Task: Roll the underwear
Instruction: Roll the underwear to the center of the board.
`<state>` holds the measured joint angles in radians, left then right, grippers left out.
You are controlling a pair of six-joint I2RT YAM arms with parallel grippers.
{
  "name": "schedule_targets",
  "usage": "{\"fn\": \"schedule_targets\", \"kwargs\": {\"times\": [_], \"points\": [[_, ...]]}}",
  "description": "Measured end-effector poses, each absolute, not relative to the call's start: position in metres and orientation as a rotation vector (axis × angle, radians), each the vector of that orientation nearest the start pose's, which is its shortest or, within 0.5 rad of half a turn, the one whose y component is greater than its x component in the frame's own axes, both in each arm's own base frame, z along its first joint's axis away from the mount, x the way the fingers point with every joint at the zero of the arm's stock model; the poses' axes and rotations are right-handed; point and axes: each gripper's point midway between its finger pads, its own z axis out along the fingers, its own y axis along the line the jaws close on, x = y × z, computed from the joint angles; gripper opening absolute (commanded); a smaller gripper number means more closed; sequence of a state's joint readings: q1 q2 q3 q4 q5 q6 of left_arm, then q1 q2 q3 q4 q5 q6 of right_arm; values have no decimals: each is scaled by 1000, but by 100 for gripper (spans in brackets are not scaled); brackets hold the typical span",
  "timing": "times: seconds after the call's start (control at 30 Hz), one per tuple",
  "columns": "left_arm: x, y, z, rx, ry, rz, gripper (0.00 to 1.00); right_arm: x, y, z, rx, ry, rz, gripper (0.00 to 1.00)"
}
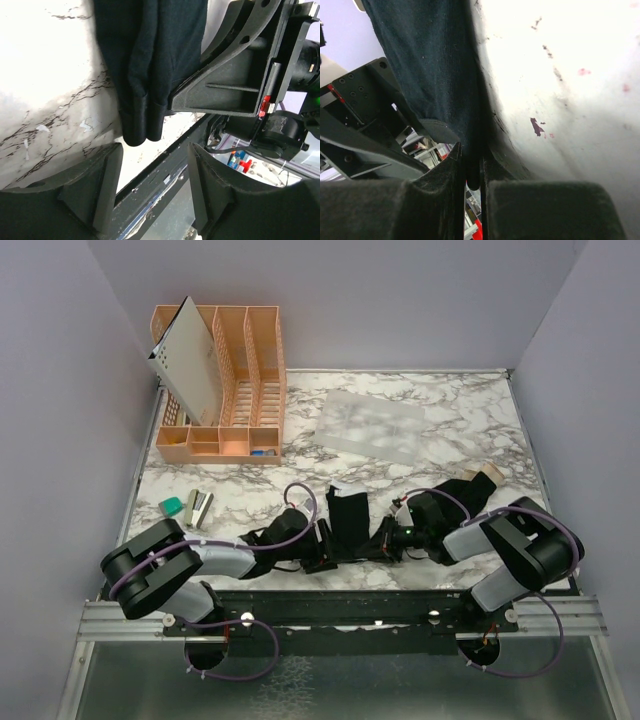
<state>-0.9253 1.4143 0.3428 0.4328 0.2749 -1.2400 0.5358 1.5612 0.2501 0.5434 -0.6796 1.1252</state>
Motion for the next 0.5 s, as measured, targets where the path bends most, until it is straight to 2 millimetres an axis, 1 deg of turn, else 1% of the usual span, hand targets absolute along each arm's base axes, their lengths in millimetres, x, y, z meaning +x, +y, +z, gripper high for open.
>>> {"fn": "schedule_targets", "kwargs": {"times": [0.23,0.4,0.5], "points": [[131,-308,33,-363,2581,-1326,59,154,254,14,396,2676,1493,0],[133,-307,33,-404,2564,-1323,60,154,253,14,396,2676,1492,0],[139,-307,33,-419,2540,-1305,61,154,253,14,396,2676,1492,0]]}}
